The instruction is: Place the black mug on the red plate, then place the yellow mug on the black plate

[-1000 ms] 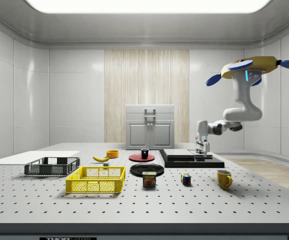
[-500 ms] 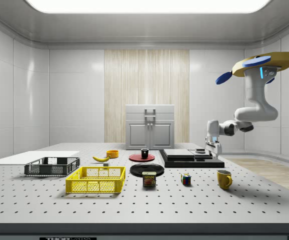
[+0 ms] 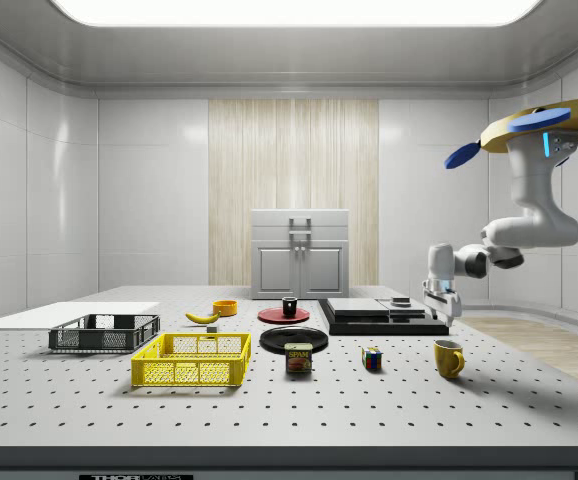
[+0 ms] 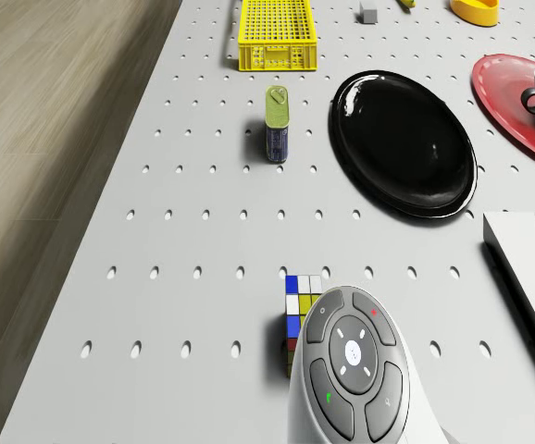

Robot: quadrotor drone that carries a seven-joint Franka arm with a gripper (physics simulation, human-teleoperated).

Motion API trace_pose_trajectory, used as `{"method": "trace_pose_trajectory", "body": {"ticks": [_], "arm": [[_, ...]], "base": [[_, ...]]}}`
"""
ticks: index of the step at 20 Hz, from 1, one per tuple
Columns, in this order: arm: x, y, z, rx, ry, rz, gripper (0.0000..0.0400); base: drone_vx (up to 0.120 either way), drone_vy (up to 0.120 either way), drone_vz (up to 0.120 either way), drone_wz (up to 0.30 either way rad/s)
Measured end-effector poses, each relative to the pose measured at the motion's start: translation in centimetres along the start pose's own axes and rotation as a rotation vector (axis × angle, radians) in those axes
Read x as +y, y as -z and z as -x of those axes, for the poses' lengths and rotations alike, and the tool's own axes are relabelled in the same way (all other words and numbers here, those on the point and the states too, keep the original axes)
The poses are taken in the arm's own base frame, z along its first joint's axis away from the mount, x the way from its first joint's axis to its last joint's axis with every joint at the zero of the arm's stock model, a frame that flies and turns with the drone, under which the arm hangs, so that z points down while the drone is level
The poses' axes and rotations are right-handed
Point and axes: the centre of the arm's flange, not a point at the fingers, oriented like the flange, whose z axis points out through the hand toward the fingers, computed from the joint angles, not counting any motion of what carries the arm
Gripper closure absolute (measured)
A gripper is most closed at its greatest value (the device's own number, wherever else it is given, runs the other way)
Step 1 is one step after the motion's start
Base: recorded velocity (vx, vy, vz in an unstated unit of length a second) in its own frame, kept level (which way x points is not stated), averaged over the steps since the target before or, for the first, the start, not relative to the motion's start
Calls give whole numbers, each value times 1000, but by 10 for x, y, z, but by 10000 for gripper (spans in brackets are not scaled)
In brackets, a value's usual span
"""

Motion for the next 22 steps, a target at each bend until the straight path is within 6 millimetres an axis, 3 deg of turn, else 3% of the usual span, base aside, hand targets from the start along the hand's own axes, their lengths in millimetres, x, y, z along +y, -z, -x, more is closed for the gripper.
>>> {"method": "trace_pose_trajectory", "body": {"ticks": [4,10,15,22], "arm": [[0,0,0,0,0,0,0],[0,0,0,0,0,0,0],[0,0,0,0,0,0,0],[-3,0,-3,0,0,0,0]], "base": [[0,100,-100,0],[0,0,0,0],[0,0,-104,0],[0,0,-6,0]]}}
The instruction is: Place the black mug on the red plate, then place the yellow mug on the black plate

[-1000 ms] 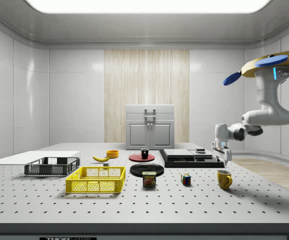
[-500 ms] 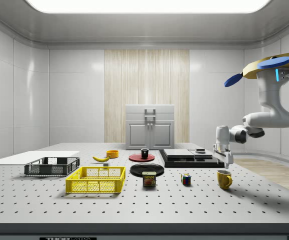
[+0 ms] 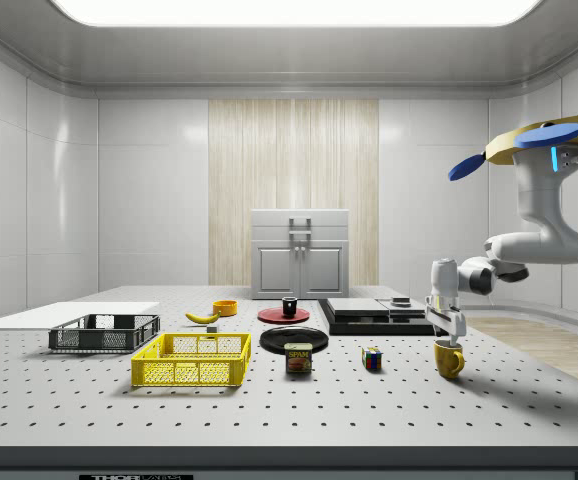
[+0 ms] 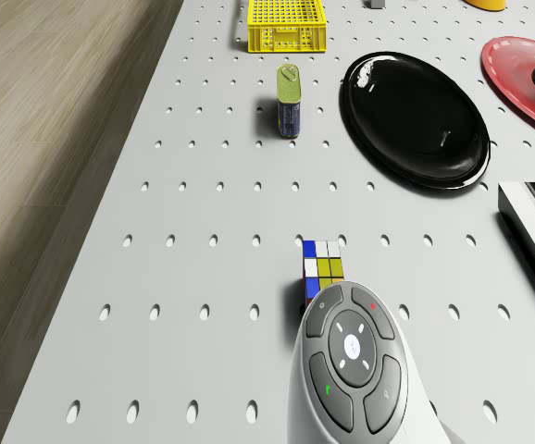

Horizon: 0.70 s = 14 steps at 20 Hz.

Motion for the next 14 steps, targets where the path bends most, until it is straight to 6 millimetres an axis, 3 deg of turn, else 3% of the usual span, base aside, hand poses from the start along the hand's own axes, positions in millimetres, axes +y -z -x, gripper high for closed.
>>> {"method": "trace_pose_trajectory", "body": {"ticks": [14], "arm": [[-4,-18,-4,0,0,0,0]], "base": [[0,0,0,0]]}}
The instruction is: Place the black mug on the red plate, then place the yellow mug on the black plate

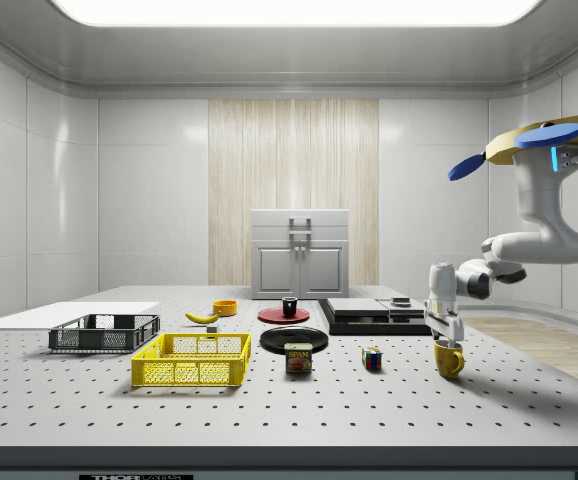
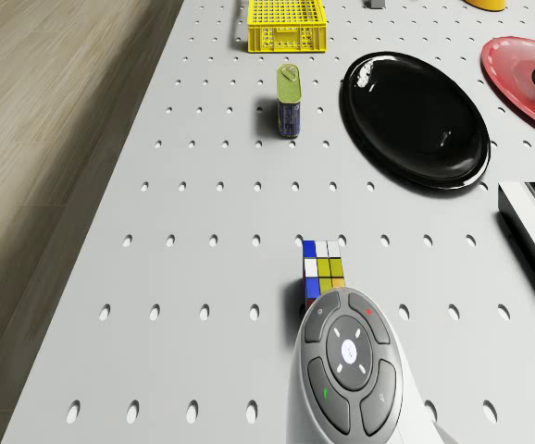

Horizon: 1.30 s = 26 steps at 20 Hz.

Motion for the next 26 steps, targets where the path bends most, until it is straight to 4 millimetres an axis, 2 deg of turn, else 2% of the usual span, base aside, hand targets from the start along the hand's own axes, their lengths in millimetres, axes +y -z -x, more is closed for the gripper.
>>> {"method": "trace_pose_trajectory", "body": {"ticks": [5,7,9,11,13,17,26], "arm": [[0,-2,0,0,0,0,0],[0,-2,0,0,0,0,99],[0,-2,0,0,0,0,174],[0,-2,0,0,0,0,220],[0,-2,0,0,0,0,247],[0,2,0,0,0,0,274],[0,31,0,0,0,0,288]], "base": [[0,0,0,0],[0,0,0,0],[0,0,0,0],[0,0,0,0],[0,0,0,0],[0,0,10,0],[13,-13,120,0]]}}
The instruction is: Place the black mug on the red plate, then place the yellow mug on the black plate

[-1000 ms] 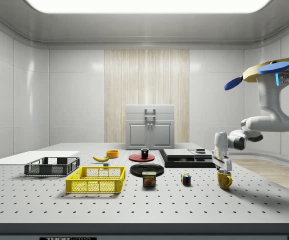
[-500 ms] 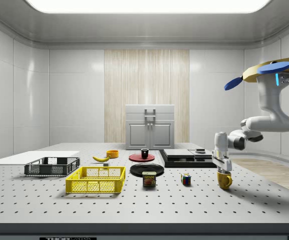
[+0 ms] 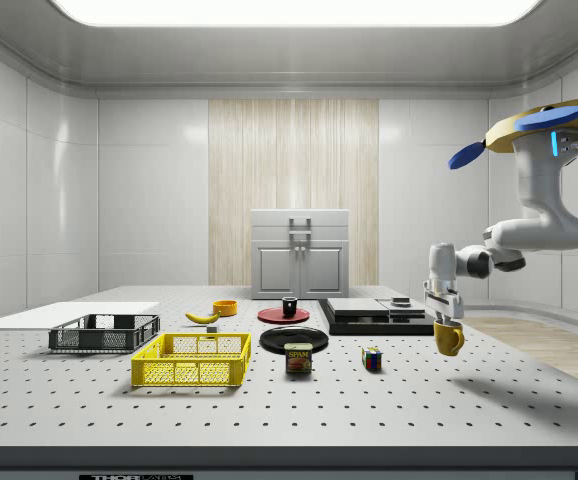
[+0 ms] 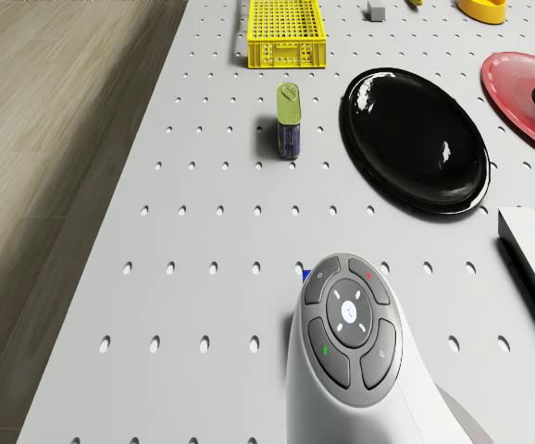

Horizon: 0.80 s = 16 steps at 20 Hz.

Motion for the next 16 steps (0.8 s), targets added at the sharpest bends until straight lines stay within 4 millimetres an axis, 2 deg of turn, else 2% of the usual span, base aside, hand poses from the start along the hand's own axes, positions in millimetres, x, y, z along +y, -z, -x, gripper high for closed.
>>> {"method": "trace_pose_trajectory", "body": {"ticks": [4,16], "arm": [[0,5,0,0,0,0,289],[0,8,0,0,0,0,290]], "base": [[120,-120,110,0],[120,-120,0,0]]}}
